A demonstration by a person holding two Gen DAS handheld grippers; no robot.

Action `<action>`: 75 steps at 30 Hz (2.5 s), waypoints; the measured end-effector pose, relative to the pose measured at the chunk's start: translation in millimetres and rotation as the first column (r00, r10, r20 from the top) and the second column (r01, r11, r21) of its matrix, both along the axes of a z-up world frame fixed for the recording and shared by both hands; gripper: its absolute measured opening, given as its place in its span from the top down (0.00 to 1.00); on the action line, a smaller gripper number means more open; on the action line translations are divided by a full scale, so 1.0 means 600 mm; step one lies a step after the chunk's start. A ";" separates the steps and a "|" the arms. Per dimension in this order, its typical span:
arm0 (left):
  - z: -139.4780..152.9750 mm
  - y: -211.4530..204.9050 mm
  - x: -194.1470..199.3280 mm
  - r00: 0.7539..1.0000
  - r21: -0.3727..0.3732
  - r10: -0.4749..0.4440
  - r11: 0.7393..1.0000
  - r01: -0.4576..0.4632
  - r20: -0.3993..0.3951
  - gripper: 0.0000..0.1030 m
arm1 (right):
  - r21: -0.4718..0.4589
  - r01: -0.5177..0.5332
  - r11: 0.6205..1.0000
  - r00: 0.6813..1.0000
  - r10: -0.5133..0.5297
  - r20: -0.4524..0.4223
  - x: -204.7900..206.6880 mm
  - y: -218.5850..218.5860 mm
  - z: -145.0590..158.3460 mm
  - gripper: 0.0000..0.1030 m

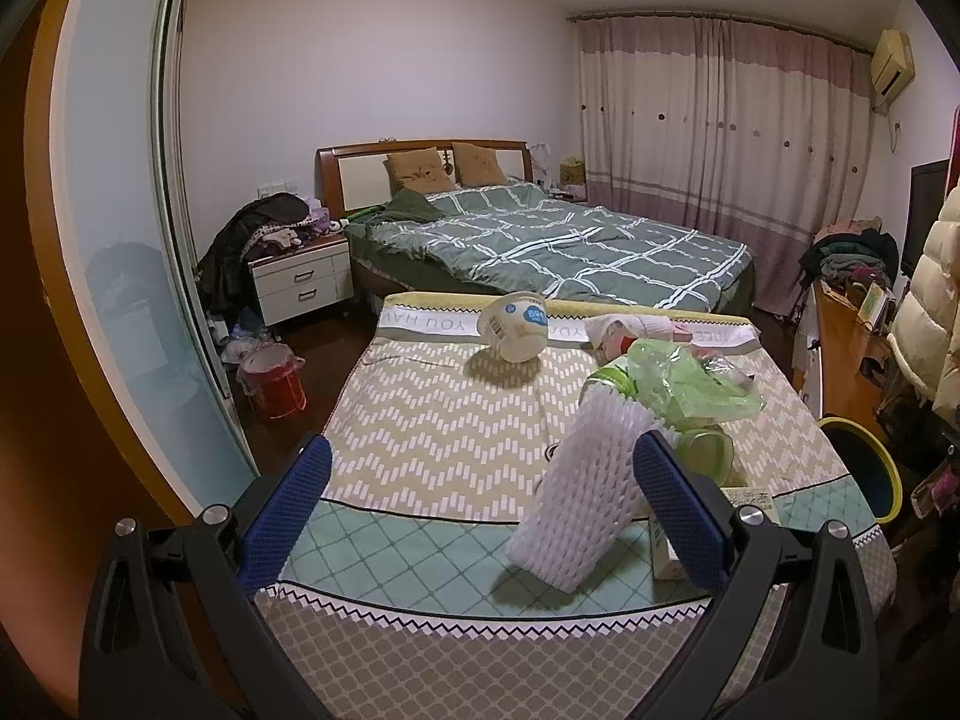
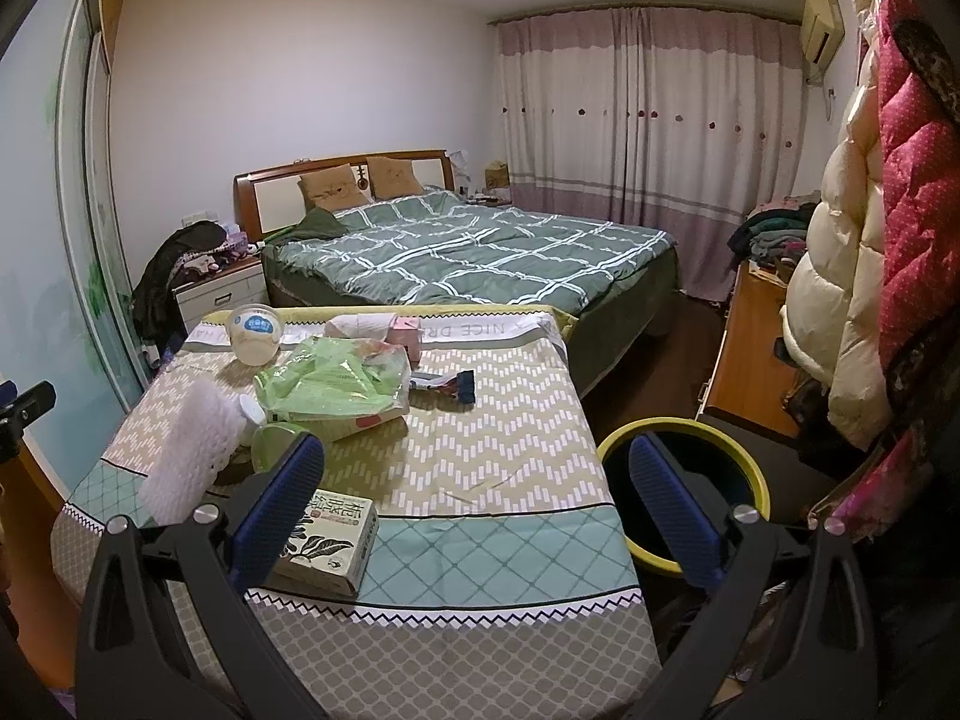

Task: Collect trash
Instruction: 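Move the right tool toward the green plastic bag on the bed, then grasp the green plastic bag with the right tool and lift it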

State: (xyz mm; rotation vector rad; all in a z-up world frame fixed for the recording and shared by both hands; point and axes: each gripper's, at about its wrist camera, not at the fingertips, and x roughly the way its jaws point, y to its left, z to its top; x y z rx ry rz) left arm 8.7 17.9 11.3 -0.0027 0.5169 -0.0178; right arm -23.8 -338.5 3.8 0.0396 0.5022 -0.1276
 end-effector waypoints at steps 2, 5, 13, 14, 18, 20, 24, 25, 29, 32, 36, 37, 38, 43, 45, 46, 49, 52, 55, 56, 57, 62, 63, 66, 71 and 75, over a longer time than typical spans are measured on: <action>0.001 0.002 0.002 1.000 -0.002 0.002 1.000 -0.002 0.003 0.04 | -0.001 -0.002 1.000 1.000 0.002 0.001 0.002 0.002 0.002 0.06; 0.001 0.003 0.005 1.000 -0.006 -0.002 1.000 0.002 -0.002 0.04 | -0.002 -0.001 1.000 1.000 0.001 -0.003 0.005 0.003 0.001 0.06; 0.000 0.004 0.013 1.000 -0.009 -0.006 1.000 0.006 -0.005 0.04 | -0.003 0.000 1.000 1.000 0.000 -0.009 0.008 0.007 0.000 0.06; 0.000 0.004 0.014 1.000 -0.007 -0.007 1.000 0.006 -0.006 0.04 | -0.003 0.001 1.000 1.000 -0.001 -0.011 0.009 0.008 -0.002 0.06; -0.002 0.003 0.023 1.000 -0.005 -0.014 1.000 0.014 -0.016 0.04 | -0.006 0.002 1.000 1.000 -0.002 -0.025 0.016 0.008 -0.007 0.06; -0.004 0.002 0.026 1.000 -0.008 -0.018 1.000 0.018 -0.018 0.04 | -0.005 0.005 1.000 1.000 -0.005 -0.029 0.019 0.007 -0.010 0.06; -0.004 0.000 0.029 1.000 -0.008 -0.025 1.000 0.025 -0.018 0.04 | 0.003 0.008 1.000 0.999 -0.008 -0.034 0.027 0.002 -0.011 0.06; -0.004 0.000 0.030 1.000 -0.006 -0.024 1.000 0.024 -0.017 0.04 | 0.005 0.004 1.000 0.999 -0.004 -0.036 0.030 0.002 -0.011 0.06; -0.005 0.002 0.033 1.000 -0.005 -0.015 1.000 0.015 -0.016 0.04 | 0.001 -0.010 1.000 0.999 0.010 -0.049 0.044 0.002 -0.014 0.06; -0.007 0.003 0.034 1.000 -0.003 -0.011 1.000 0.011 -0.021 0.04 | 0.002 -0.017 1.000 0.999 0.017 -0.049 0.056 0.005 -0.013 0.06; -0.010 0.004 0.042 1.000 0.000 -0.010 1.000 0.010 -0.030 0.04 | 0.014 -0.043 0.999 0.998 0.044 -0.042 0.076 0.011 -0.007 0.06; -0.010 0.004 0.044 0.999 -0.001 -0.011 1.000 0.011 -0.033 0.04 | 0.016 -0.055 0.998 0.997 0.056 -0.043 0.082 0.016 -0.007 0.06; -0.011 0.003 0.046 0.999 0.001 -0.011 1.000 0.011 -0.034 0.04 | 0.016 -0.067 0.998 0.997 0.068 -0.044 0.090 0.021 -0.006 0.06; -0.017 0.004 0.060 0.999 0.009 -0.010 1.000 0.011 -0.046 0.04 | 0.024 -0.157 0.987 0.984 0.159 -0.076 0.154 0.060 -0.019 0.06; -0.022 0.004 0.068 0.999 0.011 -0.010 1.000 0.011 -0.053 0.04 | 0.045 -0.200 0.979 0.973 0.204 -0.105 0.186 0.074 -0.033 0.07; -0.025 0.004 0.074 0.998 0.011 -0.011 1.000 0.012 -0.056 0.04 | 0.051 -0.207 0.977 0.970 0.212 -0.118 0.198 0.078 -0.039 0.08; -0.032 0.004 0.091 0.998 0.011 -0.011 1.000 0.012 -0.069 0.04 | 0.067 -0.190 0.980 0.964 0.198 -0.175 0.253 0.079 -0.064 0.13; -0.040 0.000 0.110 0.997 0.013 -0.017 1.000 0.018 -0.080 0.04 | 0.093 -0.164 0.982 0.960 0.180 -0.216 0.305 0.066 -0.084 0.15; -0.051 -0.007 0.132 0.995 0.023 -0.024 0.999 0.027 -0.095 0.04 | 0.123 -0.150 0.981 0.945 0.179 -0.274 0.352 0.052 -0.109 0.24; -0.054 -0.010 0.140 0.995 0.027 -0.027 0.999 0.030 -0.101 0.04 | 0.137 -0.151 0.979 0.940 0.185 -0.286 0.363 0.048 -0.116 0.26; -0.057 -0.014 0.150 0.994 0.030 -0.031 0.999 0.034 -0.107 0.04 | 0.154 -0.152 0.976 0.935 0.193 -0.297 0.374 0.045 -0.122 0.30; -0.062 -0.038 0.183 0.992 0.051 -0.060 0.997 0.066 -0.111 0.04 | 0.236 -0.179 0.955 0.915 0.249 -0.317 0.400 0.036 -0.147 0.57; -0.063 -0.041 0.188 0.992 0.053 -0.063 0.996 0.069 -0.111 0.04 | 0.246 -0.177 0.953 0.916 0.251 -0.314 0.403 0.032 -0.149 0.62; -0.064 -0.054 0.208 0.991 0.058 -0.078 0.995 0.085 -0.113 0.04 | 0.276 -0.182 0.944 0.919 0.263 -0.293 0.399 0.024 -0.145 0.80; -0.068 -0.077 0.224 0.986 0.065 -0.108 0.991 0.117 -0.125 0.04 | 0.268 -0.186 0.945 0.940 0.250 -0.230 0.377 0.012 -0.114 0.88; -0.073 -0.095 0.226 0.980 0.063 -0.143 0.986 0.153 -0.137 0.04 | 0.258 -0.177 0.950 0.959 0.226 -0.171 0.348 -0.006 -0.077 0.89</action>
